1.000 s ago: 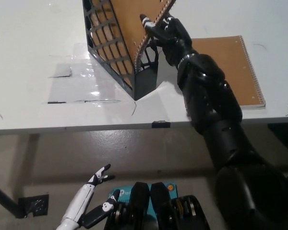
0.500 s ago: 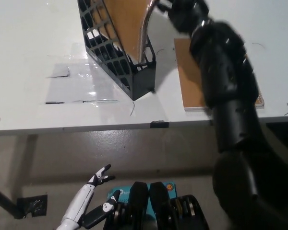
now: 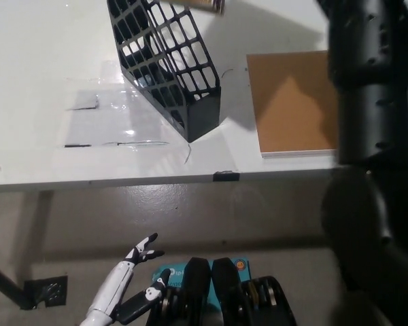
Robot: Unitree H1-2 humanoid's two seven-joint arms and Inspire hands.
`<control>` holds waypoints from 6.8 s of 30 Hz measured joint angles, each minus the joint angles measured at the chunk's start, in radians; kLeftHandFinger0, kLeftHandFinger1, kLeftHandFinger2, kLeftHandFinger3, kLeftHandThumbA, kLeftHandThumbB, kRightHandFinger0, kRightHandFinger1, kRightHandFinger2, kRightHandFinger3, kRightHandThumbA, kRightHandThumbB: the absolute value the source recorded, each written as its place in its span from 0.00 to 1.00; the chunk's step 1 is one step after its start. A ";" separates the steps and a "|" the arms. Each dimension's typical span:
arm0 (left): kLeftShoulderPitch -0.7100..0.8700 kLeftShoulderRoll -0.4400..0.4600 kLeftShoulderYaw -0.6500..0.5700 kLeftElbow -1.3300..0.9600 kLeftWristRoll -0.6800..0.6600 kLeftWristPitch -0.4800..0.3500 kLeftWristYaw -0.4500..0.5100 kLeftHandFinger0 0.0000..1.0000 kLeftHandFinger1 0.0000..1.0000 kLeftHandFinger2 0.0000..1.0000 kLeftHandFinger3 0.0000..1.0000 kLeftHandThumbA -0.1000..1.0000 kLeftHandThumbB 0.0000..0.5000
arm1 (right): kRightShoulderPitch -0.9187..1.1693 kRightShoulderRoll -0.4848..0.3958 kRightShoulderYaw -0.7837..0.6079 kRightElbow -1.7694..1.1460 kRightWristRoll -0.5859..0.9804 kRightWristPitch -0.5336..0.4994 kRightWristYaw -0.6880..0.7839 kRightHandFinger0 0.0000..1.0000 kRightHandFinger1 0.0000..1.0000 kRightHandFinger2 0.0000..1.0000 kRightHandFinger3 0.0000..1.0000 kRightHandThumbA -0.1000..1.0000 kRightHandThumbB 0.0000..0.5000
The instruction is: Use the right hand to pick up a book from the book holder on the left side and put it on another book on the right side
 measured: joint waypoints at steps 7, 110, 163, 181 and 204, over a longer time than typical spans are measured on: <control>0.000 0.000 0.001 0.009 0.000 -0.010 0.000 0.92 0.84 0.77 0.95 0.65 0.10 | -0.012 -0.101 0.049 -0.006 0.064 0.015 -0.001 0.00 0.35 0.72 1.00 0.00 0.12; 0.007 -0.002 0.025 0.033 -0.001 -0.032 0.007 0.90 0.85 0.81 0.94 0.67 0.13 | -0.050 -0.506 1.130 0.724 -0.699 -0.223 0.572 1.00 1.00 1.00 1.00 0.53 0.71; -0.104 -0.007 0.029 0.082 -0.022 -0.026 0.013 0.95 1.00 1.00 1.00 0.99 0.30 | 1.029 -0.413 0.701 -1.078 -0.593 -0.194 0.456 1.00 1.00 1.00 1.00 0.73 0.36; -0.147 -0.009 0.065 0.056 -0.090 -0.027 0.008 0.95 1.00 1.00 1.00 0.97 0.33 | 1.332 -0.115 0.474 -0.740 -0.521 -0.453 0.225 1.00 1.00 1.00 1.00 0.65 0.16; -0.106 -0.008 0.062 0.046 -0.103 -0.029 -0.001 0.94 1.00 1.00 1.00 0.92 0.25 | 1.350 -0.121 0.500 -0.598 -0.521 -0.566 0.152 0.93 0.97 1.00 1.00 0.55 0.14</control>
